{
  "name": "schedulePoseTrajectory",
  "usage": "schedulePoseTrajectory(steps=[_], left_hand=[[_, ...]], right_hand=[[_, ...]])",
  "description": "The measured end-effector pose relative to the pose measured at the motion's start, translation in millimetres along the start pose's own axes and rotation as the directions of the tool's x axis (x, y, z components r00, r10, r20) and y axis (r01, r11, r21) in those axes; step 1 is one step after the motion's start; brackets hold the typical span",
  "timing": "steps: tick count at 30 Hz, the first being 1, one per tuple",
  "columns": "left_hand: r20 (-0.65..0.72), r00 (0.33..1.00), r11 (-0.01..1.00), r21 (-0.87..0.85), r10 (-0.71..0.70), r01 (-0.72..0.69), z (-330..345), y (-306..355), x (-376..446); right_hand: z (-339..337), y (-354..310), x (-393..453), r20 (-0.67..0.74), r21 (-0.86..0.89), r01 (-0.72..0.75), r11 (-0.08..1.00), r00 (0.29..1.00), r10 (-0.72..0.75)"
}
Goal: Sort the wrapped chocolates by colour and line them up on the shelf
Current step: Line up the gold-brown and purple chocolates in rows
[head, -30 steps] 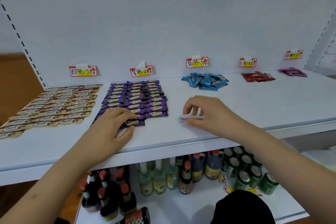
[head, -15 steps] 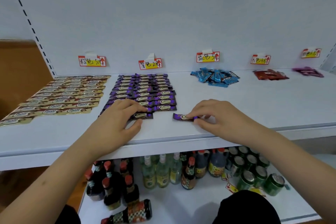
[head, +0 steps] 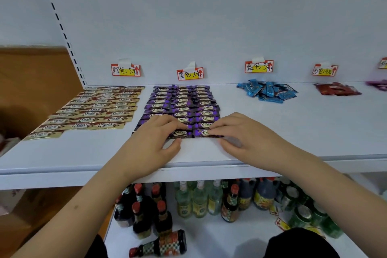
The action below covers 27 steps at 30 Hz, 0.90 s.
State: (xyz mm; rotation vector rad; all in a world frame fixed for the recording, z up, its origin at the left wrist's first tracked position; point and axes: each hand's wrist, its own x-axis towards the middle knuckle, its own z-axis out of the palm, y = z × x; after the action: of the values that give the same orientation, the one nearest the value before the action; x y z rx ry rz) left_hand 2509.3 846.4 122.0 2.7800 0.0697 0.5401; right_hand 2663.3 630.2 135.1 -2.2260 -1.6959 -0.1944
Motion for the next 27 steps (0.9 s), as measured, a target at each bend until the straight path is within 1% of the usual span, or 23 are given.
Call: schedulePoseTrajectory(steps=[7,12,14,17,23,27], left_hand=[[0.008,1.000,1.000,0.010,0.001,-0.001,1,0,1],[-0.019,1.000,0.999,0.051,0.003,-0.003,0,1,0],[-0.023,1.000,0.998,0.061,-0.012,0.014,1,1,0],[0.007,0.998,0.998,0.026,-0.056,0.056,2,1,1],[0.028,0.997,0.997,0.015,-0.073,0.072,3,1,2],[0.016,0.998,0.998,0.018,-0.060,0.060,3,1,1]], right_hand=[[3,3,-5,0.006,0.053,-0.018,0.998,1.000,0.017],[3,12,13,-0.010,0.054,-0.157,0.986,0.987,0.158],[3,18,24,0.031,0.037,-0.217,0.976,0.976,0.216],[2,21,36,0.093,0.052,-0.274,0.960,0.959,0.269],[10,19,47,0.145,0.037,-0.287,0.957,0.949,0.279],[11,25,52,0.101,0.044,-0.290,0.956,0.953,0.284]])
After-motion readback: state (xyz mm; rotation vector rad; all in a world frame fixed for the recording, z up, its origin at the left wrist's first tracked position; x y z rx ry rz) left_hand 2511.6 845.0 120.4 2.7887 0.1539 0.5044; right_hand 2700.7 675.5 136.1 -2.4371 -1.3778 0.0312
